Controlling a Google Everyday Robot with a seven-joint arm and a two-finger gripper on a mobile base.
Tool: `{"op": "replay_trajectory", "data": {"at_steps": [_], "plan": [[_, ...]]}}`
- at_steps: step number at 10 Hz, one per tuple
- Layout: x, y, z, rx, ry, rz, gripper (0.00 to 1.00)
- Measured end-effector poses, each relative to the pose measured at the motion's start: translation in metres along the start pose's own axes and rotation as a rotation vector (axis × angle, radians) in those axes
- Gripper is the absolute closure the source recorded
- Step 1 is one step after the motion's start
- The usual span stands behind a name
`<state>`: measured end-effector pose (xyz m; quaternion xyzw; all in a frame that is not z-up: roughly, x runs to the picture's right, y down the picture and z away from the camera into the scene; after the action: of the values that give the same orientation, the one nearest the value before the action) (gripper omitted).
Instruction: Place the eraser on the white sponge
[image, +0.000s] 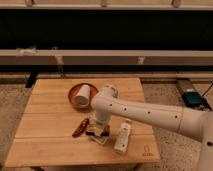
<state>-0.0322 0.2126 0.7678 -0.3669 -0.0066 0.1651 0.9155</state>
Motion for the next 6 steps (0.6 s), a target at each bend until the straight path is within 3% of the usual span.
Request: {"op": "replay_trajectory", "data": {"at_steps": [6], "plan": [[0.003, -0.012, -0.016, 0.032, -0.002, 0.011, 0.2]]}}
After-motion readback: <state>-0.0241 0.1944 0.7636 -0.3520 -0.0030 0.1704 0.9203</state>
